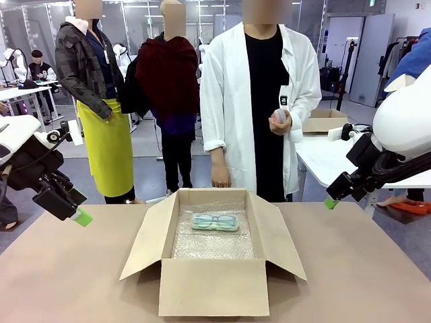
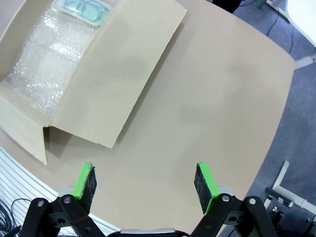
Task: Pack the glasses set securely to prepare it for shipping.
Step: Put the Glasses case from the right side of the table into the Package Box.
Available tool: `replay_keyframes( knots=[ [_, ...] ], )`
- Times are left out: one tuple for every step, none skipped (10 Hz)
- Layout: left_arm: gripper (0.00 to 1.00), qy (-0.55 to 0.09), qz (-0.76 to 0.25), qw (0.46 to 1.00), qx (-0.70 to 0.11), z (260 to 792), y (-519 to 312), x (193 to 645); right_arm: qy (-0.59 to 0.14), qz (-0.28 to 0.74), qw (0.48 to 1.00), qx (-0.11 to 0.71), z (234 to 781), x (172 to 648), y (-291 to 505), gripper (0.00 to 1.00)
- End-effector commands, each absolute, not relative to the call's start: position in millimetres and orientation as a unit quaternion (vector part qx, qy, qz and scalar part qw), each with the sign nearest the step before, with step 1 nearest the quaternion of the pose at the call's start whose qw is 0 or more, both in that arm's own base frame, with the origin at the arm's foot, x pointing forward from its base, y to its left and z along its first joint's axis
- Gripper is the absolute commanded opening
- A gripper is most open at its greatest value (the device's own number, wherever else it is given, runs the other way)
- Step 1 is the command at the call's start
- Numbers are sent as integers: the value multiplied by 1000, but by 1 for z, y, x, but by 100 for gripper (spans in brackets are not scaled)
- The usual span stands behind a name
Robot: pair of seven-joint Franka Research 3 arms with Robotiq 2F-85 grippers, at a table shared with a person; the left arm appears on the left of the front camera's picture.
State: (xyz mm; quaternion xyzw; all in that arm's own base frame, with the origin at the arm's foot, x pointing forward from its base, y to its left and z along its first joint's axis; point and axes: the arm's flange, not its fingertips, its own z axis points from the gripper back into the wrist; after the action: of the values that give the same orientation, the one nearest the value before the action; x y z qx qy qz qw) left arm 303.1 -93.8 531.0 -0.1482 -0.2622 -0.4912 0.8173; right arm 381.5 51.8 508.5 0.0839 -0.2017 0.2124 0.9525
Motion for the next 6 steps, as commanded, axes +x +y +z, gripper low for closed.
replay_keyframes(
  knots=[
    [100,-265,-498,810,-159,531,-92,304,-206,223,949,82,509,380,50,100],
    [100,-265,-498,810,-159,531,-92,304,-206,223,949,82,509,380,50,100],
    [100,-265,-498,810,-159,531,-92,304,-206,223,949,82,509,380,50,100],
    [100,-265,-498,810,-159,531,-92,304,-206,223,949,82,509,380,50,100],
    [100,-265,-498,810,-159,531,-92,304,-206,223,949,82,509,380,50,100],
    [100,-265,-498,810,-159,531,-92,304,-206,223,949,82,509,380,50,100]
  ],
)
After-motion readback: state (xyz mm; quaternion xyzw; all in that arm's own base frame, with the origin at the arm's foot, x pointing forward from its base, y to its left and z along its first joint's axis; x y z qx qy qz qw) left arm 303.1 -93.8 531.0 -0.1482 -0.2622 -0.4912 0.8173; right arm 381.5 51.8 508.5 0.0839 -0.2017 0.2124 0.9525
